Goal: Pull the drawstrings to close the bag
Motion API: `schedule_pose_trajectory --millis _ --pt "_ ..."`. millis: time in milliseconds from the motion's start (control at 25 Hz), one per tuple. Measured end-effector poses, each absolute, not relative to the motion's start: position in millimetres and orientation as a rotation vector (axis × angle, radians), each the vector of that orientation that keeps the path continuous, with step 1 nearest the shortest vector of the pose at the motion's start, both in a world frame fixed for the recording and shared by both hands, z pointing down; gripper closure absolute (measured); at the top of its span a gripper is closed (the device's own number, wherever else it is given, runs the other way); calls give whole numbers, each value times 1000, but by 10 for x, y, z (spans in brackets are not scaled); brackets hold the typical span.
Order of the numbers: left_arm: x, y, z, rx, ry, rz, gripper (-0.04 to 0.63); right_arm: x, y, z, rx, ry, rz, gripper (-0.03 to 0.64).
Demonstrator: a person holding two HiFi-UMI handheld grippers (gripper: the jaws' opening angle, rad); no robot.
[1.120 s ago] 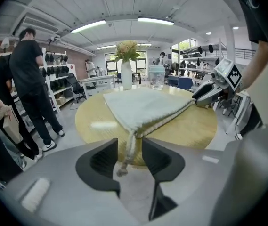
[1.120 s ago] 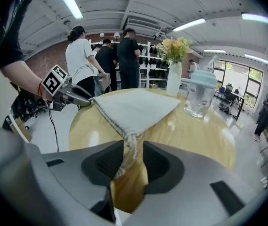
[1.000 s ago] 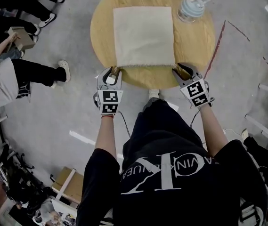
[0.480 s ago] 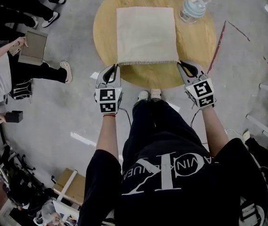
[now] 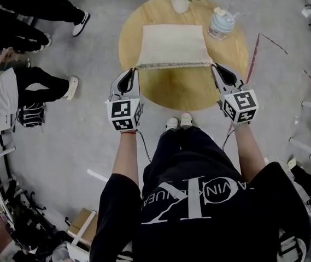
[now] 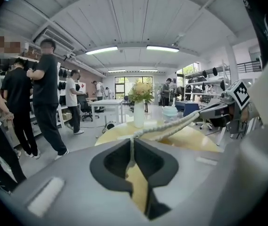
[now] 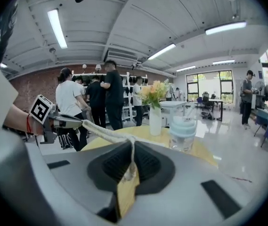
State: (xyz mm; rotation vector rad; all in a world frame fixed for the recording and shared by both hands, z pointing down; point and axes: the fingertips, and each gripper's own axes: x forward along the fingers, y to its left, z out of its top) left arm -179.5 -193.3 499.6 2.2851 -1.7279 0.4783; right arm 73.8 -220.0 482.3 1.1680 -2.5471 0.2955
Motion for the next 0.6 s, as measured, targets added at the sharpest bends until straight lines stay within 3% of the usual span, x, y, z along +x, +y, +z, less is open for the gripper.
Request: schedule_pose_trajectory --millis 600 --pt "-1847 -2106 4662 2303 -1770 401 569 833 -2355 4485 1356 -2501 273 592"
